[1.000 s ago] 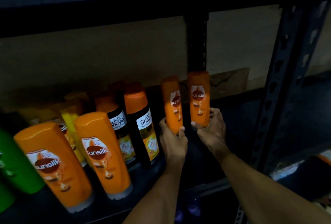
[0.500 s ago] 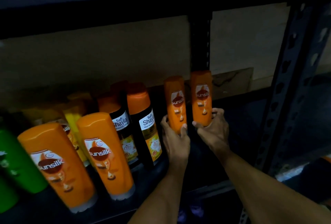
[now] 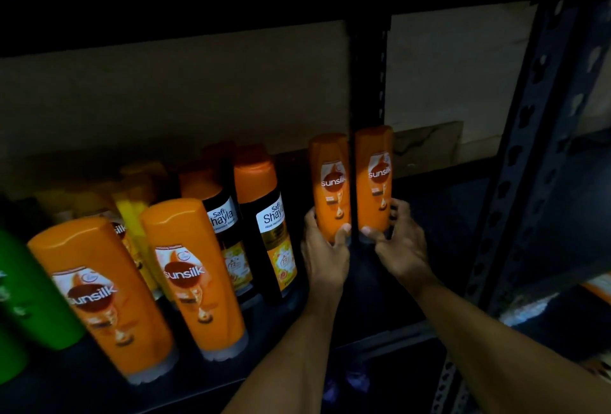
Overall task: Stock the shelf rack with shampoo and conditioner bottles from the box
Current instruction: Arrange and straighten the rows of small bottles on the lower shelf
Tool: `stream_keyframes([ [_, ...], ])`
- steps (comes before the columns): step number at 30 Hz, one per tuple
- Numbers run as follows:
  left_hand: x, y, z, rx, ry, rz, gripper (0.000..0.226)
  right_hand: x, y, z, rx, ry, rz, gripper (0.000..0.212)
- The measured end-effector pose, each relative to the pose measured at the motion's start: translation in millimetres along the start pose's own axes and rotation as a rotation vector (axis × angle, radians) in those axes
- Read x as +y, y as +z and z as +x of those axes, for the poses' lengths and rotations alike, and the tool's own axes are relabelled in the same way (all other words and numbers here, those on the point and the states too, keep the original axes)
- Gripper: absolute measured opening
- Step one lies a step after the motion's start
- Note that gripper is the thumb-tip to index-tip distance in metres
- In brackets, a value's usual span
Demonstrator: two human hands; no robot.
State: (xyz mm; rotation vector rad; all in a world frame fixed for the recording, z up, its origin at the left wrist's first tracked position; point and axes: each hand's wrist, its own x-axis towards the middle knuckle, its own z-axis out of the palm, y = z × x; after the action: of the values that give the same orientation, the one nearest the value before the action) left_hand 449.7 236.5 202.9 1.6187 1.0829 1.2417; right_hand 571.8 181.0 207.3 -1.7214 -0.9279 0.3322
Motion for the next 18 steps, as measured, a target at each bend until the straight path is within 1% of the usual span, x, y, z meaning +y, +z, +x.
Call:
stream_keyframes([
  [5, -2.0, 1.1, 1.3, 0.011, 0.012, -0.002, 0.067, 0.3, 1.5, 4.1, 0.005, 0.004, 0.035, 0.073],
  [11, -2.1, 1.0, 1.9, 0.009, 0.014, -0.027, 0.066, 3.5, 1.5, 4.6, 0.013, -0.008, 0.067, 0.071],
  [14, -1.8, 1.6, 1.3, -0.008, 0.006, -0.019, 0.068, 3.0, 1.4, 4.7, 0.006, -0.017, 0.063, 0.073],
  [18, -0.9, 1.7, 0.5, -0.003, 0.012, -0.017, 0.071, 2.8, 0.8, 4.0, 0.012, -0.041, 0.071, 0.070],
])
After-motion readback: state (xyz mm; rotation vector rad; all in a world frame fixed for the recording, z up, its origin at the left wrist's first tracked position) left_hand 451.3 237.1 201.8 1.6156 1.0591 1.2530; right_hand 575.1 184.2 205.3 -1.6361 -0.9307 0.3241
